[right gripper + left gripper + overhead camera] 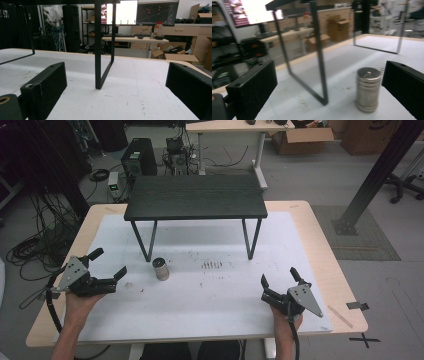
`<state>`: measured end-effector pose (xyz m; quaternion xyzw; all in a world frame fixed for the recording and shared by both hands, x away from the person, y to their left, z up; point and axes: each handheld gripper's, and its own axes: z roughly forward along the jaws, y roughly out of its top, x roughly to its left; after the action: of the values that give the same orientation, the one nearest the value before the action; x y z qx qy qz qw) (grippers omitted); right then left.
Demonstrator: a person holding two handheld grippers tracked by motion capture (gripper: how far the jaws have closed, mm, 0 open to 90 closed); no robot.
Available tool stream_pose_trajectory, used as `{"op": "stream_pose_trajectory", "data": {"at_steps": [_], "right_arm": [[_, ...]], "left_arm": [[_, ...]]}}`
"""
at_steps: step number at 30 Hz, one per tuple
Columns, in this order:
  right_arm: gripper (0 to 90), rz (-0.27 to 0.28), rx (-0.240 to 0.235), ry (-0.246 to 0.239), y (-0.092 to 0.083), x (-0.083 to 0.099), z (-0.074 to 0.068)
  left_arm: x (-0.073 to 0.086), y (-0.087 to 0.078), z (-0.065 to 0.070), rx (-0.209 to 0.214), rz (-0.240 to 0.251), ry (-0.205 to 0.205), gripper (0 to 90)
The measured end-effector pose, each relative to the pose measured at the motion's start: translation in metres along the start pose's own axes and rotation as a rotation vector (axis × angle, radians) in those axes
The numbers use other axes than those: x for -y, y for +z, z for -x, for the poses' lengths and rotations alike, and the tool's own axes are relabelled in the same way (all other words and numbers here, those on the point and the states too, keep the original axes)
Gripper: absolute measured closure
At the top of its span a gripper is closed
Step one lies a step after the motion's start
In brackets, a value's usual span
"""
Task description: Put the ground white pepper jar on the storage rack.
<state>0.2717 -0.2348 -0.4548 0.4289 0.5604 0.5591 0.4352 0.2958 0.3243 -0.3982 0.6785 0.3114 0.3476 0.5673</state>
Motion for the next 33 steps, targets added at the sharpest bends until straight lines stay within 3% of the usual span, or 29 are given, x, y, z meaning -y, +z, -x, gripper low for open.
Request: {"op": "stream_pose_trajectory", "data": {"at_steps": [10,11,15,19,26,33], "right_arm": [[3.2,0.001,0.0,-0.001,0.0,0.0,0.0],[3.2,0.001,0.0,0.0,0.0,0.0,0.0],[3.2,0.001,0.0,0.0,0.0,0.0,0.0],[3.2,0.0,0.0,0.0,0.0,0.0,0.0],[3.2,0.0,0.0,0.0,0.0,0.0,0.0],[3.2,0.0,-0.001,0.0,0.0,0.0,0.0]], "left_arm": [[-0.004,0.013,0.002,0.152,-0.033,0.019,0.5],[-0.005,0.017,0.001,0.178,-0.042,0.005,0.5],[-0.006,0.022,0.0,0.217,-0.055,-0.018,0.5],[-0.006,0.029,0.0,0.266,-0.093,-0.035,0.5],[-0.003,0.049,0.01,0.352,-0.162,-0.027,0.9],[0.003,0.061,0.015,0.365,-0.203,-0.042,1.7]]}}
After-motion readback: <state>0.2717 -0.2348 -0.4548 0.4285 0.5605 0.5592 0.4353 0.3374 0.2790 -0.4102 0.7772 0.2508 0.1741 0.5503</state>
